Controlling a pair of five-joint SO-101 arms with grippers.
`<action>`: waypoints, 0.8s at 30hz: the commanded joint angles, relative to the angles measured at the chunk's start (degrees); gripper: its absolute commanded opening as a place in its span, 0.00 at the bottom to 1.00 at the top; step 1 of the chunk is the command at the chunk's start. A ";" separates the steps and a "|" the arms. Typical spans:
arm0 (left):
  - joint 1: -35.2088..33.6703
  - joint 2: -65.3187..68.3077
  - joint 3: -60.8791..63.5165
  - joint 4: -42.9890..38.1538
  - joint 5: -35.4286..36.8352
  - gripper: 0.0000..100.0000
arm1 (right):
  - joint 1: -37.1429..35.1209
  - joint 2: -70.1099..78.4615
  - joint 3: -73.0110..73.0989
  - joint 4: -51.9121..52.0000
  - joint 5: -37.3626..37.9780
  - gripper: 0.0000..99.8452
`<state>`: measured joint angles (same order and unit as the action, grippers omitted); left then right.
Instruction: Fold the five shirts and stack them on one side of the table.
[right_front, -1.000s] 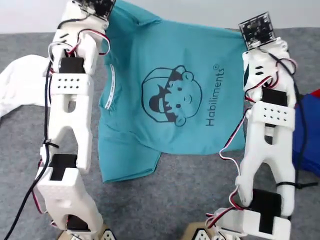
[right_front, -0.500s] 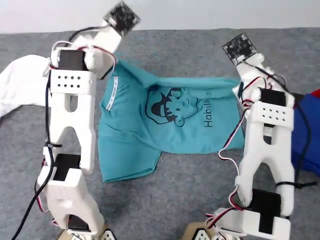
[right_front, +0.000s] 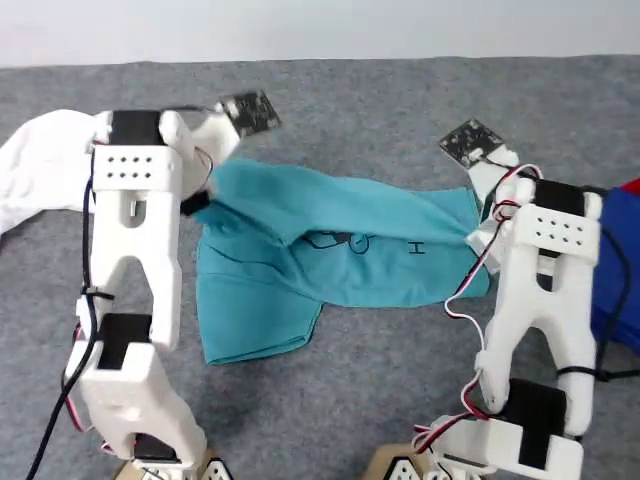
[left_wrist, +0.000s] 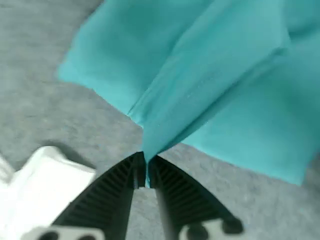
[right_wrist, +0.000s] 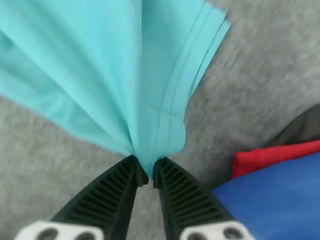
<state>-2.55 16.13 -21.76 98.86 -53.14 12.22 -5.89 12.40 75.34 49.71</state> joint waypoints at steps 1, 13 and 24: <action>1.67 -8.26 8.40 1.76 -3.34 0.00 | 1.19 -1.80 -0.62 4.44 3.25 0.01; 10.99 -24.09 38.81 1.67 -7.82 0.00 | 2.33 -1.71 1.67 8.84 7.82 0.01; 9.67 -24.18 41.27 1.49 -7.74 0.00 | 2.42 -2.33 4.84 9.89 7.91 0.01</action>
<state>7.47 -5.49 19.30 98.77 -60.62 13.98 -5.98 17.67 84.04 57.10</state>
